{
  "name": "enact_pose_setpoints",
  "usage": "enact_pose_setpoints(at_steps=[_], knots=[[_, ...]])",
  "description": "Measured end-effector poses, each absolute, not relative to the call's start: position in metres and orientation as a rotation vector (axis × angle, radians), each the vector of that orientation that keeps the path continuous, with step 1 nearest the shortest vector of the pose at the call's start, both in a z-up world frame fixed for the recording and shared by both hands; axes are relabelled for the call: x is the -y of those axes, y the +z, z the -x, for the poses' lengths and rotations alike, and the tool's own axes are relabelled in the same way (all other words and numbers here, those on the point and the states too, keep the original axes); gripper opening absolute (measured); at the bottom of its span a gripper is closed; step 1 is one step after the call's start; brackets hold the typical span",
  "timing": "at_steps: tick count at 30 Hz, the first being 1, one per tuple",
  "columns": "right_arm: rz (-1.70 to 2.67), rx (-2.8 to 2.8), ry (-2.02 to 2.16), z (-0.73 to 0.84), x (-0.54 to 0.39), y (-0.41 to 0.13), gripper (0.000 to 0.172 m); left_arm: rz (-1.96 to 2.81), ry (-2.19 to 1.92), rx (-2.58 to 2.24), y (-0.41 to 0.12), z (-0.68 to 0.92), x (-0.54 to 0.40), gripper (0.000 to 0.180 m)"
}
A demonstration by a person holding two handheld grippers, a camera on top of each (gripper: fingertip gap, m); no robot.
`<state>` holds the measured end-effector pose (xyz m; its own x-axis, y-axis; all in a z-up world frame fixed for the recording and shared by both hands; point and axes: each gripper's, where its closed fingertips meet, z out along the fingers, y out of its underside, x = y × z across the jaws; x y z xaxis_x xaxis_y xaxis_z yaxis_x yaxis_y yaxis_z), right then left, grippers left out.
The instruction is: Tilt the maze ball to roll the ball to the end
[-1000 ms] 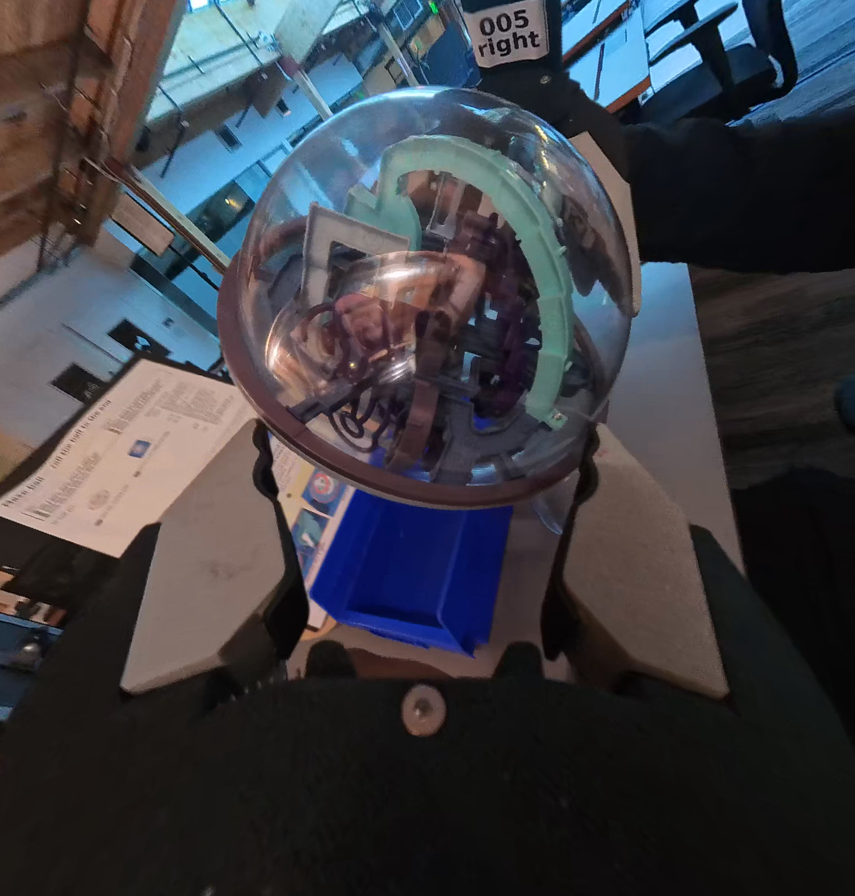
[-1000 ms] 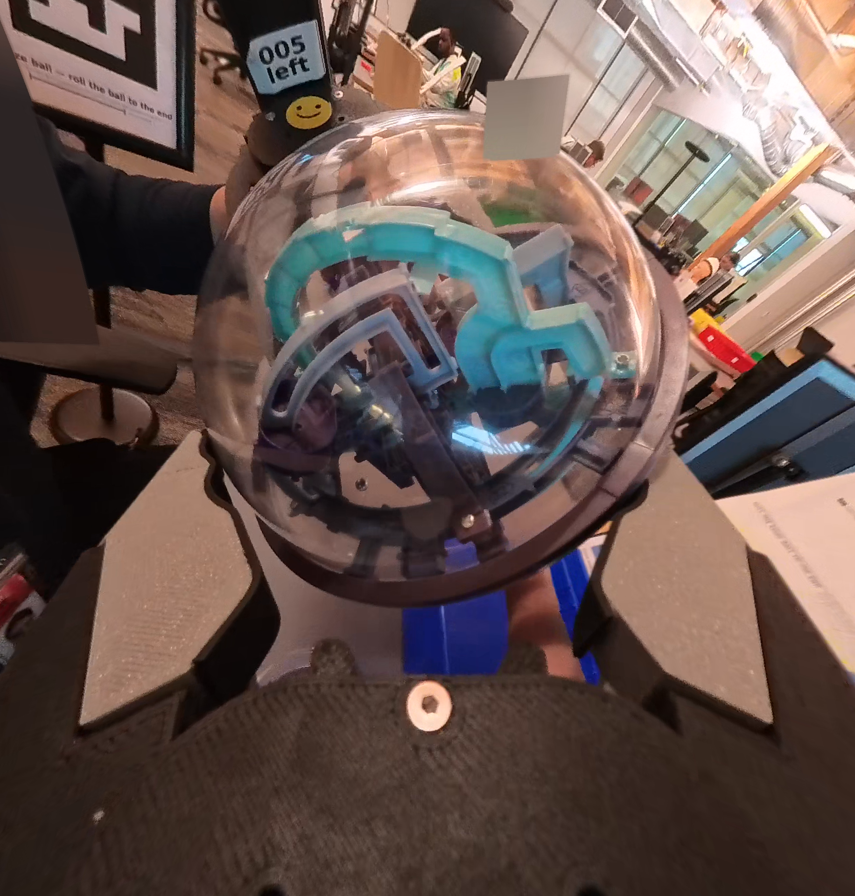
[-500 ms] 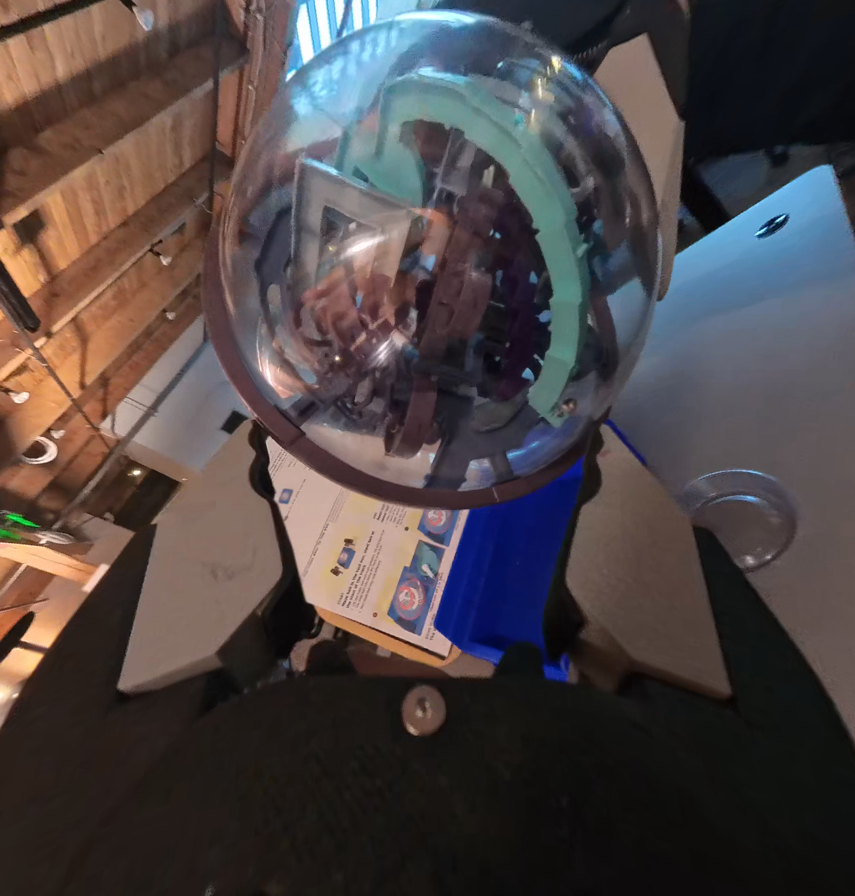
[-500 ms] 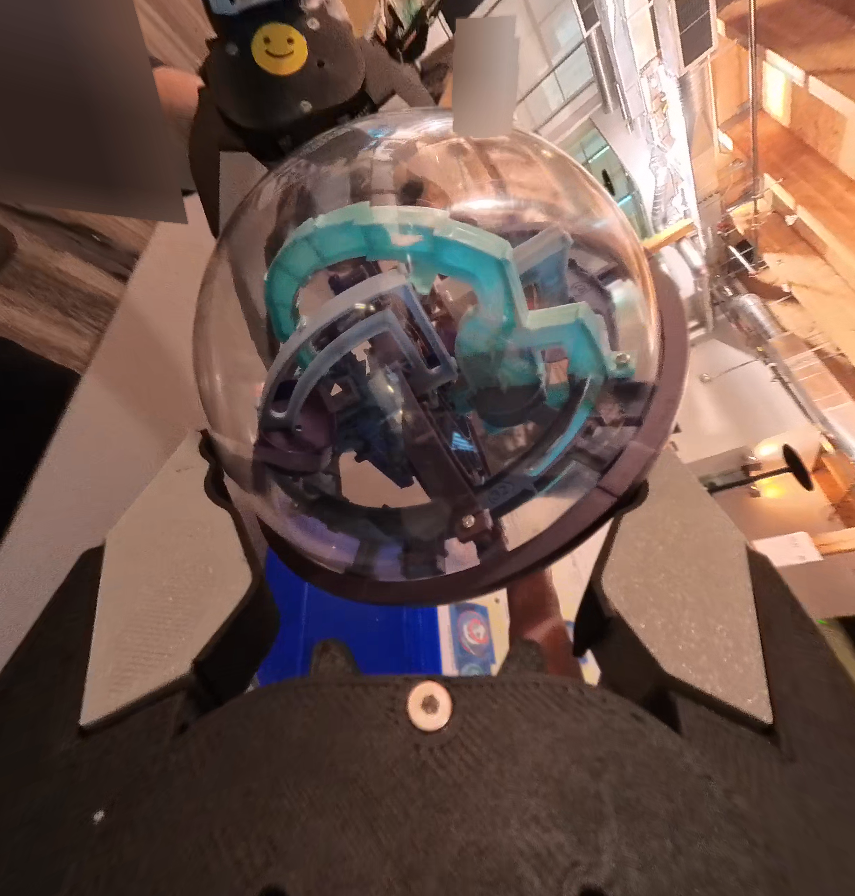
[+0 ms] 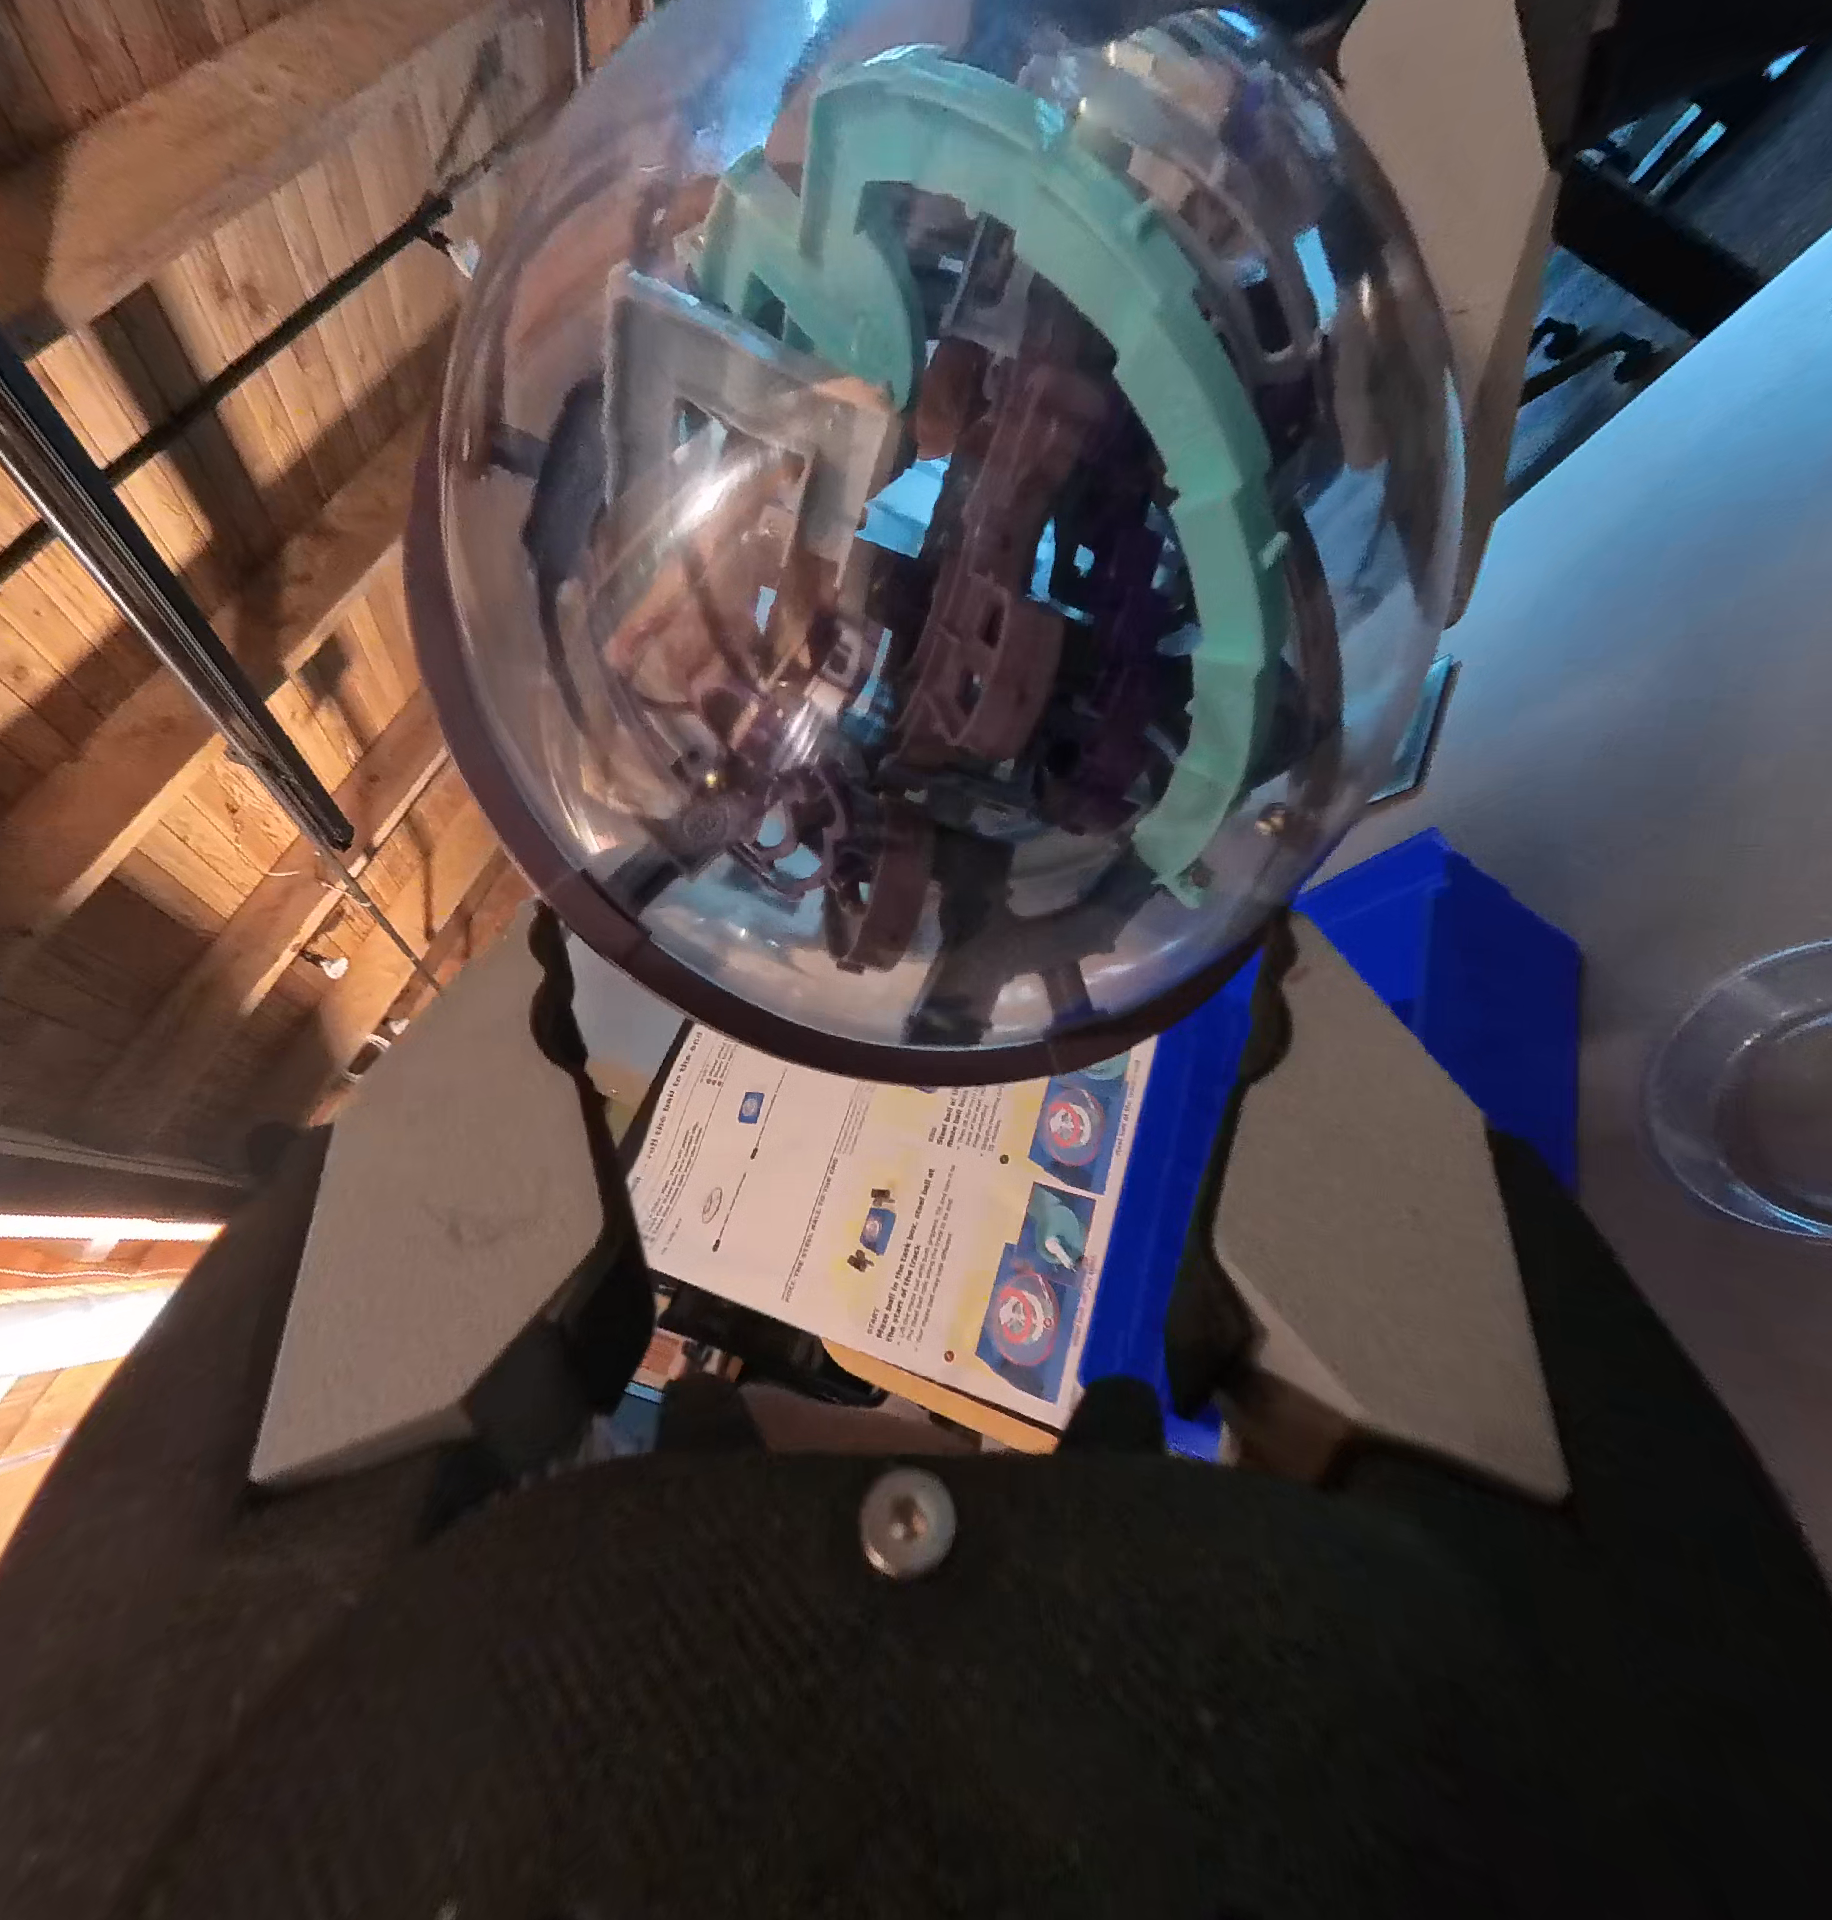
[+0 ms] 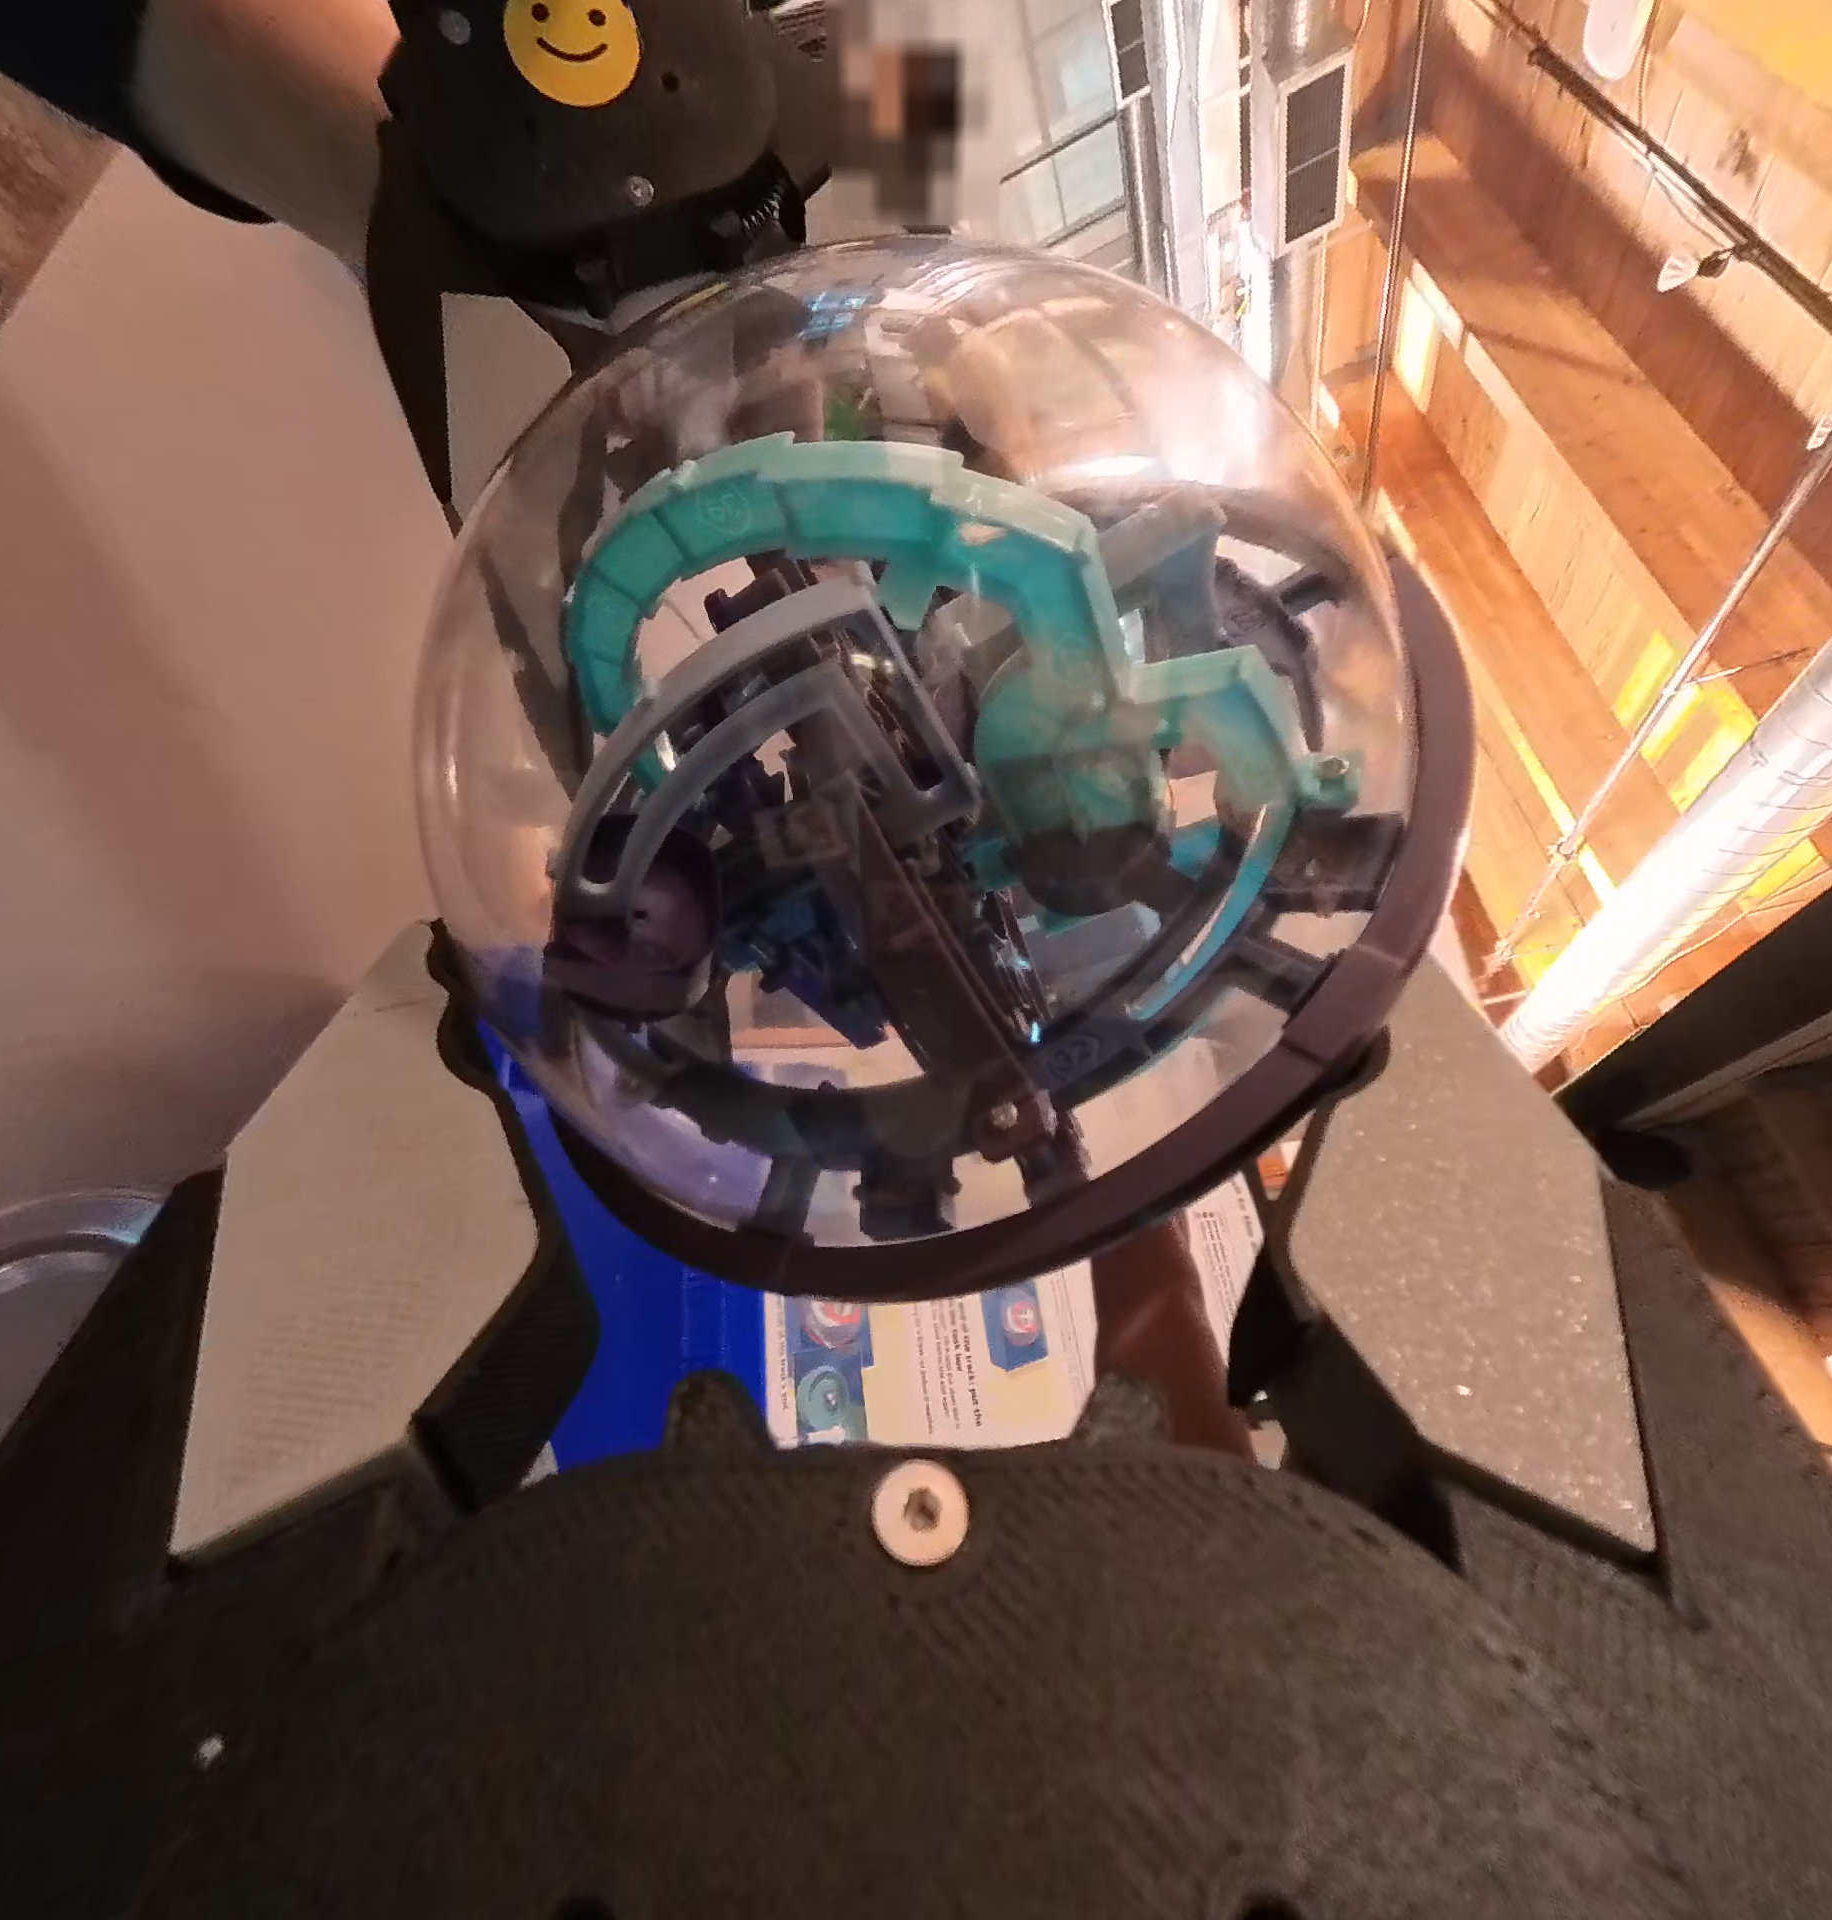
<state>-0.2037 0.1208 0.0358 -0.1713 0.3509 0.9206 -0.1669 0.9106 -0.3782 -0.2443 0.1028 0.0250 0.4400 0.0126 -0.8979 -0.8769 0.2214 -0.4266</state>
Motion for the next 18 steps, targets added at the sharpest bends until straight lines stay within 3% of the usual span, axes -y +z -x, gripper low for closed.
enact_pose_setpoints(at_steps=[18], knots=[[-0.007, 1.508, 0.319, 0.196, -0.105, 0.037, 0.159, 1.050, 0.996, -0.971, 0.032, 0.241, -0.089, 0.129]])
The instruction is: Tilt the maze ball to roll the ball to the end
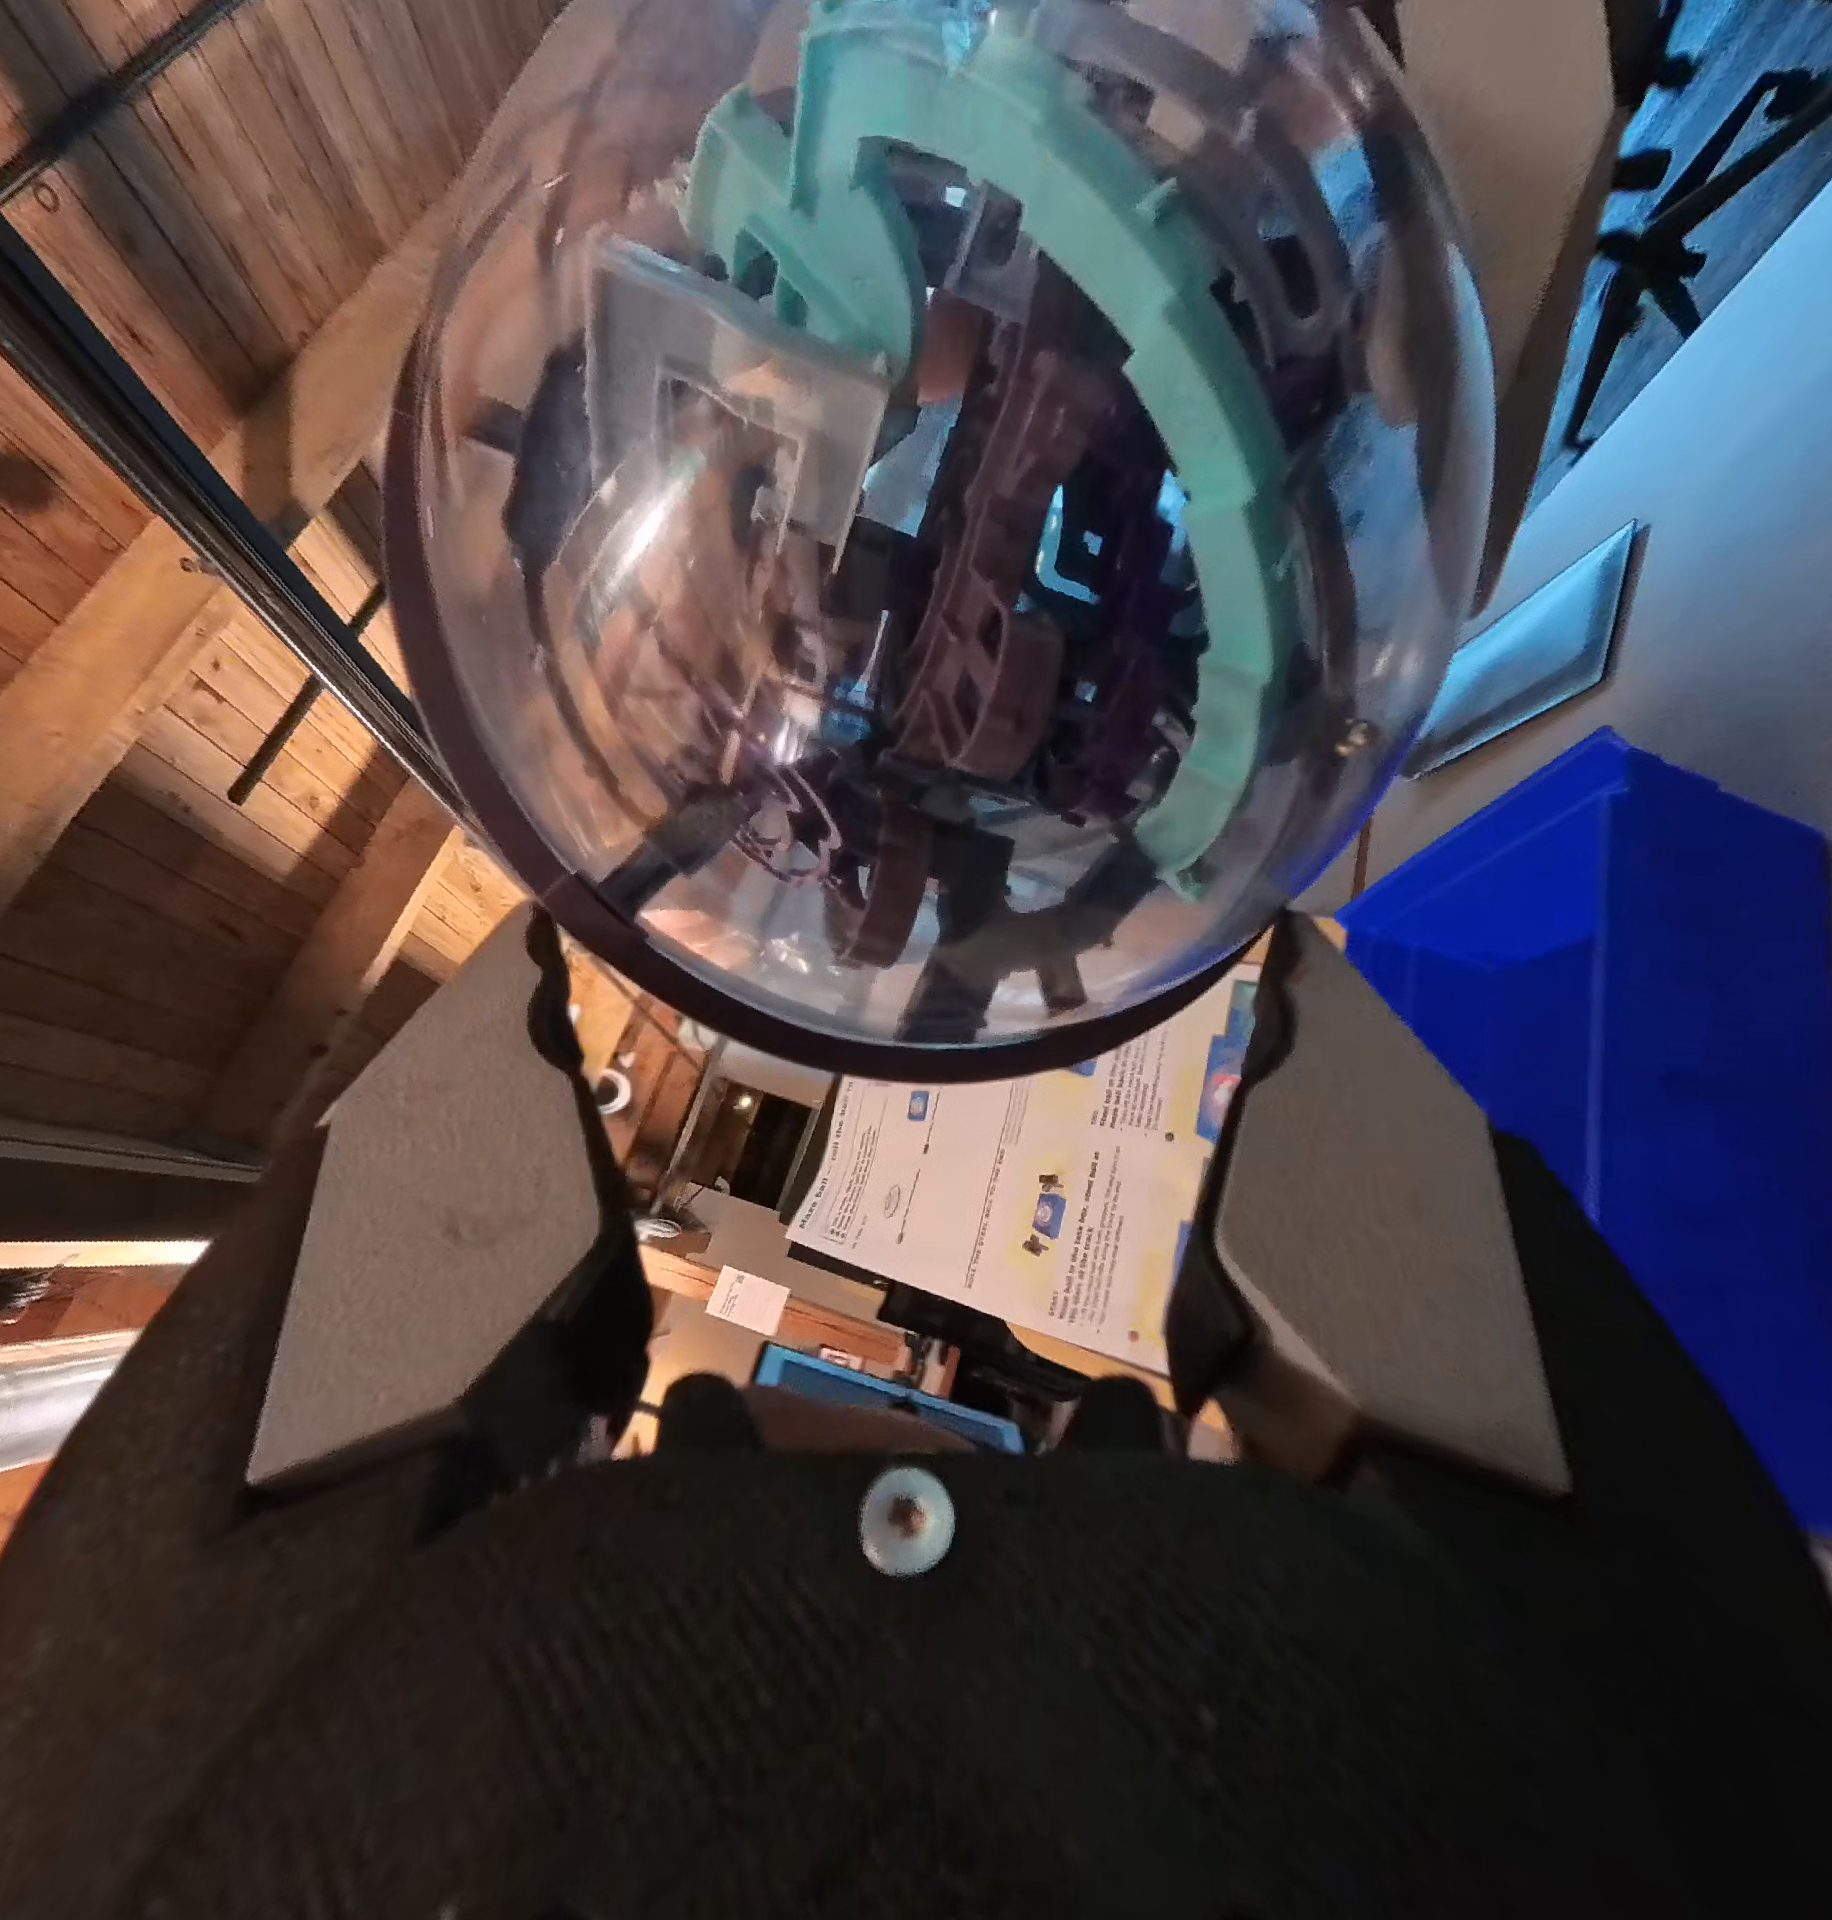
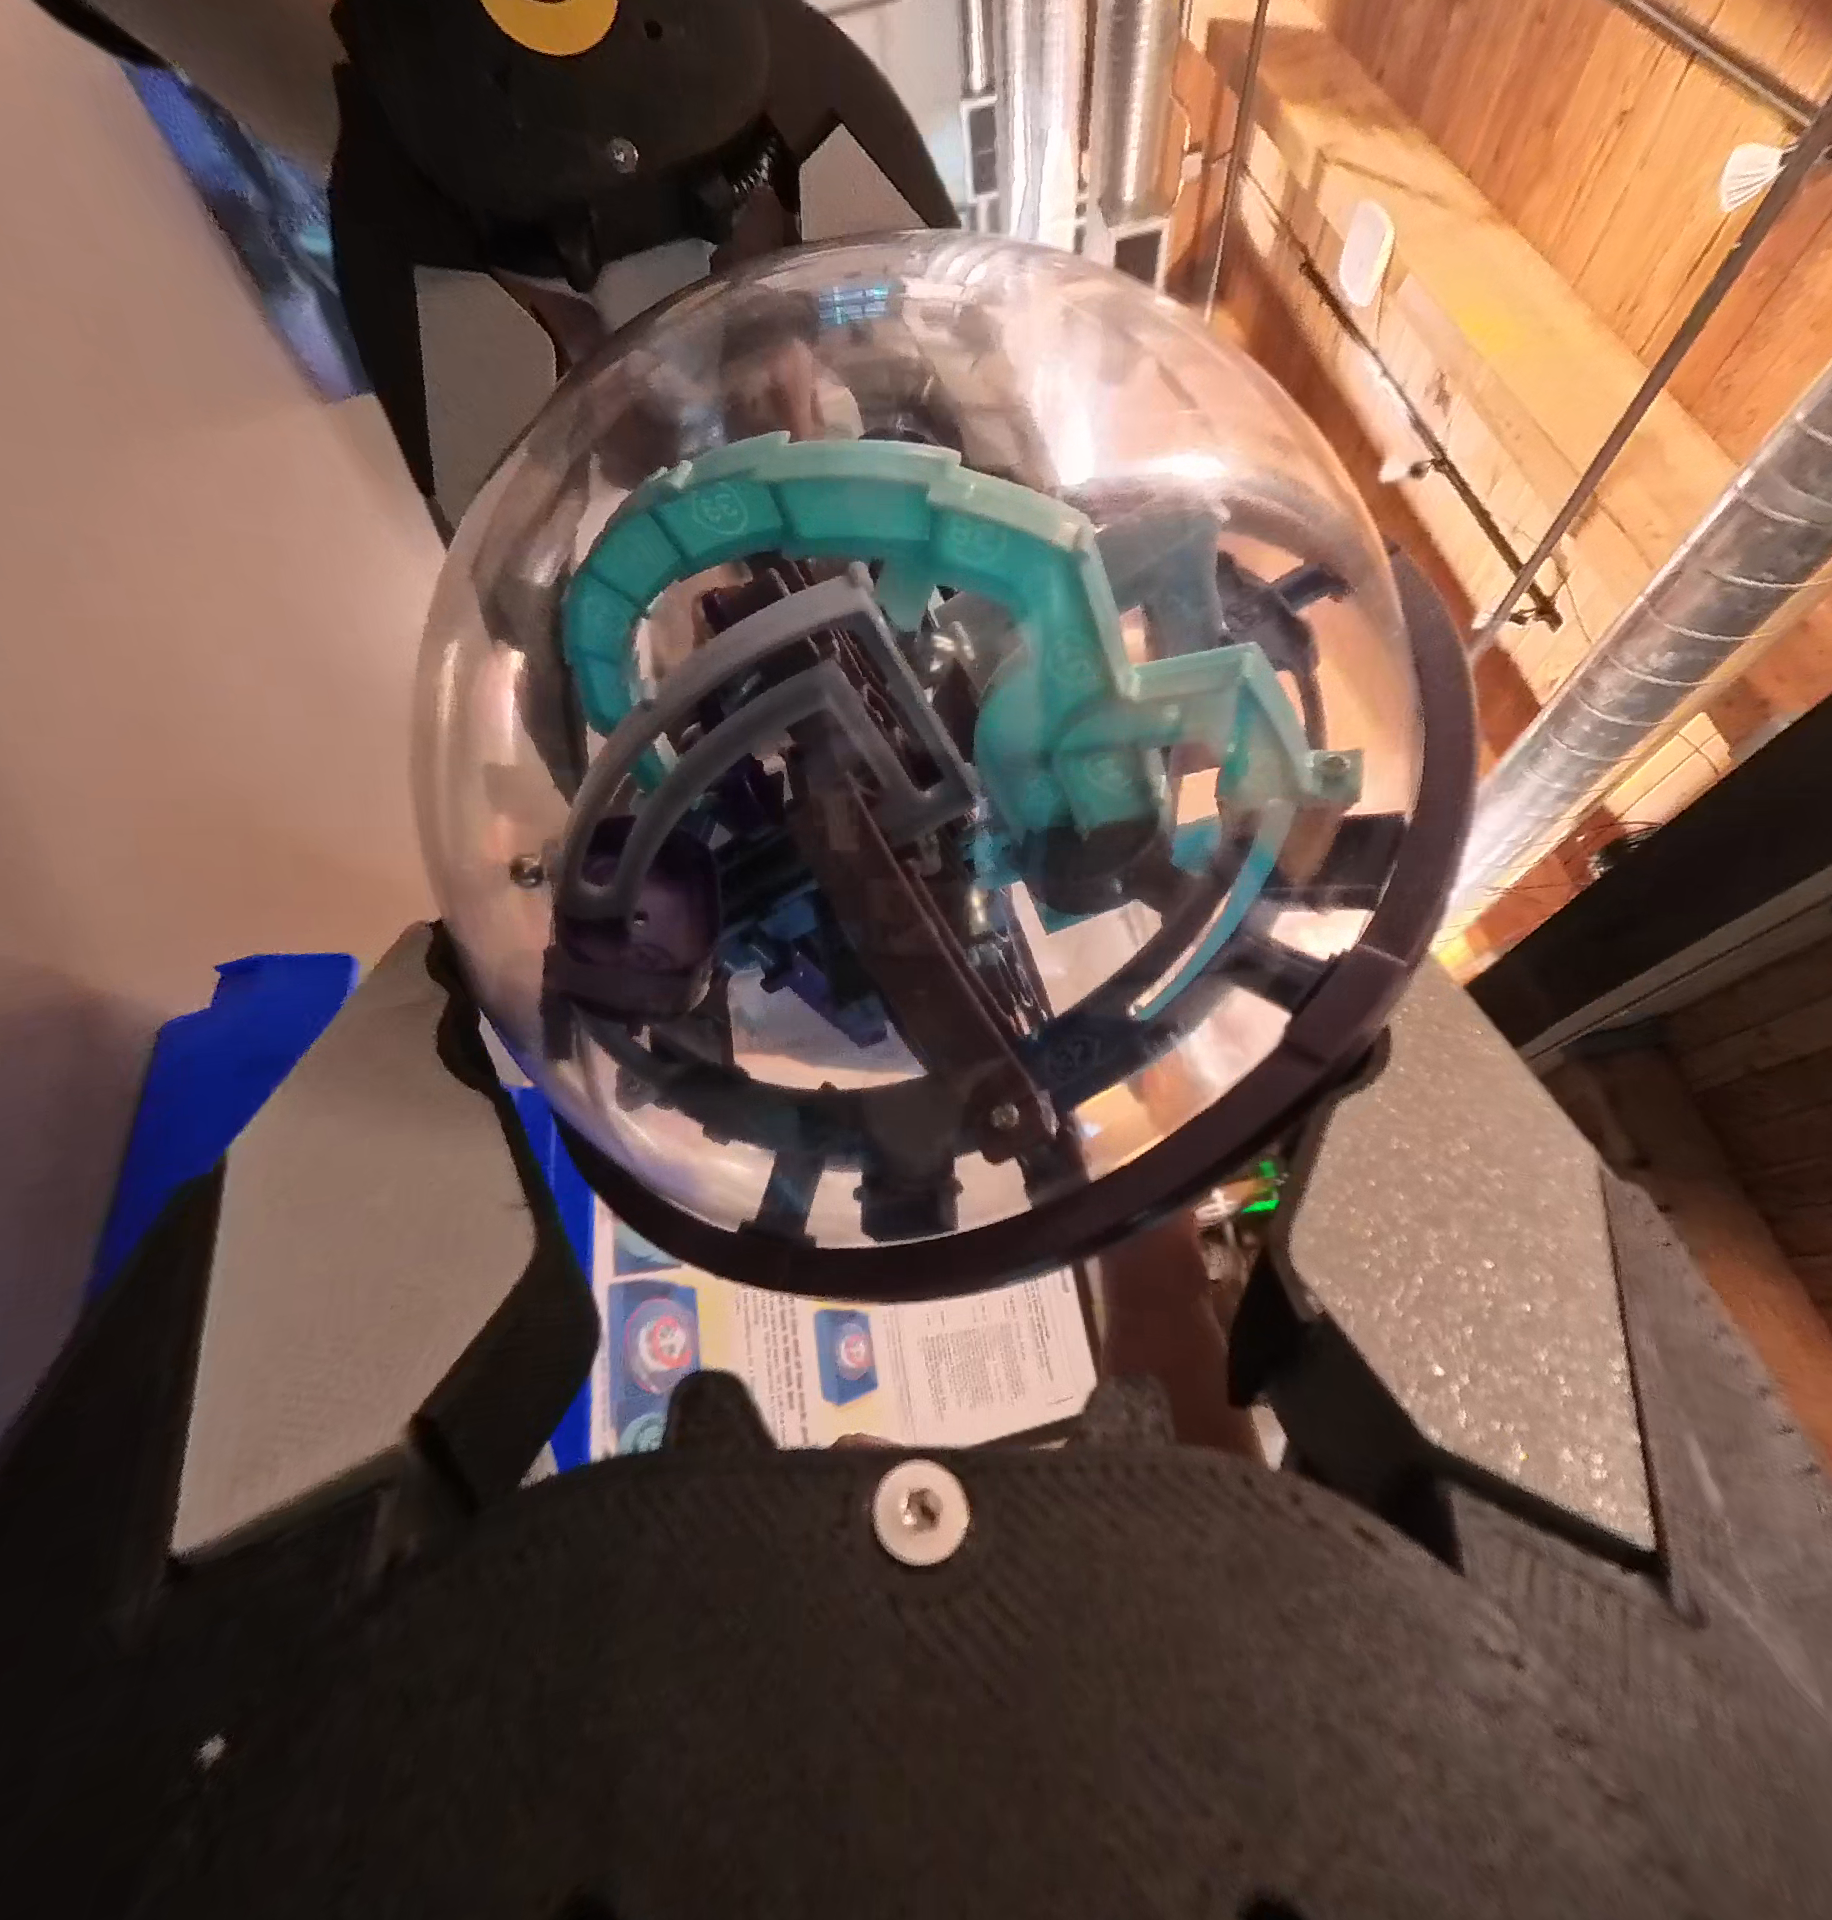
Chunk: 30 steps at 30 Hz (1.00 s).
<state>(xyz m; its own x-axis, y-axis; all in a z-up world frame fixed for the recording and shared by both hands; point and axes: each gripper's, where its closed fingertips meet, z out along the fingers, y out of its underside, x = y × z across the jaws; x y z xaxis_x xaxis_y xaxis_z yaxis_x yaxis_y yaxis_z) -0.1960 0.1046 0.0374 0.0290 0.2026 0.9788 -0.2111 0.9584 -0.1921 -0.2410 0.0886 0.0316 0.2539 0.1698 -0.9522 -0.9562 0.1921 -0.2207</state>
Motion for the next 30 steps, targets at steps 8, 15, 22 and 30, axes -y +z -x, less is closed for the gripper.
enact_pose_setpoints(at_steps=[8, 15, 22, 30], knots=[[-0.030, 1.426, 0.345, 0.202, -0.101, 0.030, 0.158, 1.054, 1.099, -1.010, 0.029, 0.247, -0.082, 0.130], [-0.056, 1.396, 0.343, 0.202, -0.097, 0.028, 0.158, 1.034, 1.139, -1.016, 0.027, 0.246, -0.078, 0.131], [-0.065, 1.379, 0.331, 0.202, -0.095, 0.025, 0.158, 1.026, 1.164, -1.016, 0.025, 0.247, -0.077, 0.131], [-0.055, 1.381, 0.345, 0.203, -0.094, 0.021, 0.158, 1.042, 1.161, -1.017, 0.021, 0.247, -0.076, 0.131]])
